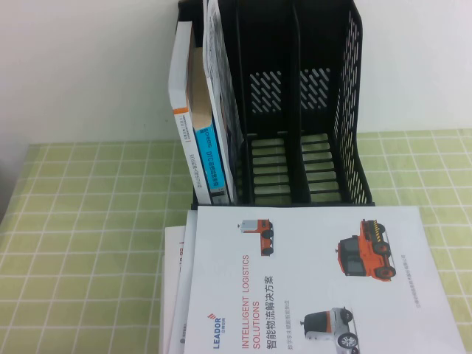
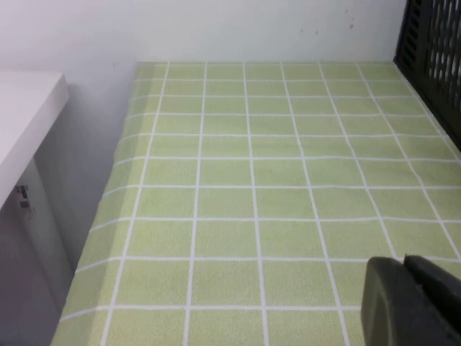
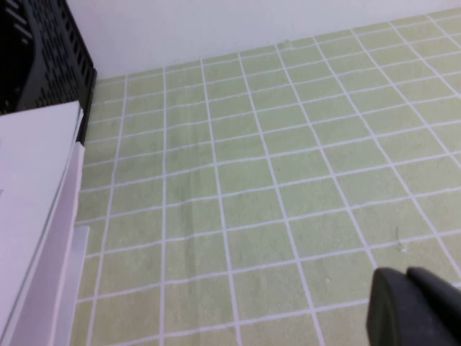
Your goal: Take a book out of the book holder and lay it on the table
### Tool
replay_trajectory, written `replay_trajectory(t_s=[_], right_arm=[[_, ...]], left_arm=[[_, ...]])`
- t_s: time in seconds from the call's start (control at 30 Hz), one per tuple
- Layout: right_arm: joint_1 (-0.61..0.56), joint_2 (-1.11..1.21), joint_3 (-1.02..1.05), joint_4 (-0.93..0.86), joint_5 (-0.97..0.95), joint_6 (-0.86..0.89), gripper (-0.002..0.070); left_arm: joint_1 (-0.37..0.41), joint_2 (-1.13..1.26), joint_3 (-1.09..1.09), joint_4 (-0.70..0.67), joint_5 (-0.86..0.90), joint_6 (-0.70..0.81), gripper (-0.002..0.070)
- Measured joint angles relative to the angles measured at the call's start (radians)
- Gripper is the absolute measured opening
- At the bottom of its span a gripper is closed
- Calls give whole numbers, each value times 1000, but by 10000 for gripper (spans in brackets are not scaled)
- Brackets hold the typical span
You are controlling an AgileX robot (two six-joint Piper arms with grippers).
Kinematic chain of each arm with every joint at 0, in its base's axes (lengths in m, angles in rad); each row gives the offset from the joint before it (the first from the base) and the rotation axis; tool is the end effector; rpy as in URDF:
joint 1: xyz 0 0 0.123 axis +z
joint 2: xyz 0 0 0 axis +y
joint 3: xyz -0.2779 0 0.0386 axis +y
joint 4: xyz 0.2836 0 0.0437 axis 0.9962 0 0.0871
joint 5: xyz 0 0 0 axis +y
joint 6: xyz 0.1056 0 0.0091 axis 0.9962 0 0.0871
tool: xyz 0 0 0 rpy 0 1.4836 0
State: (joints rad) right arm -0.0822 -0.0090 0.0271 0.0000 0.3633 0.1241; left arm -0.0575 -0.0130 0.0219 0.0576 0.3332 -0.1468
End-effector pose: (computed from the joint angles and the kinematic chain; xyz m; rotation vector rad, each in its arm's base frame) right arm 0.1071 -0.0088 0.1668 0.1920 1.8552 0.0290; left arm 0.1081 -0.0042 0.1724 -0.0451 1.8255 -0.0886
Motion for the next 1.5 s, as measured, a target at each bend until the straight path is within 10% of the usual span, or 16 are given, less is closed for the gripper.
replay_trajectory(t_s=[1.2, 1.5], right_arm=[[0, 0, 0, 0, -6, -23, -2], [0, 0, 2, 0, -308, -18, -2]], left_arm=[[0, 0, 0, 0, 0, 0, -2], [0, 0, 3, -7, -189, -12, -2]])
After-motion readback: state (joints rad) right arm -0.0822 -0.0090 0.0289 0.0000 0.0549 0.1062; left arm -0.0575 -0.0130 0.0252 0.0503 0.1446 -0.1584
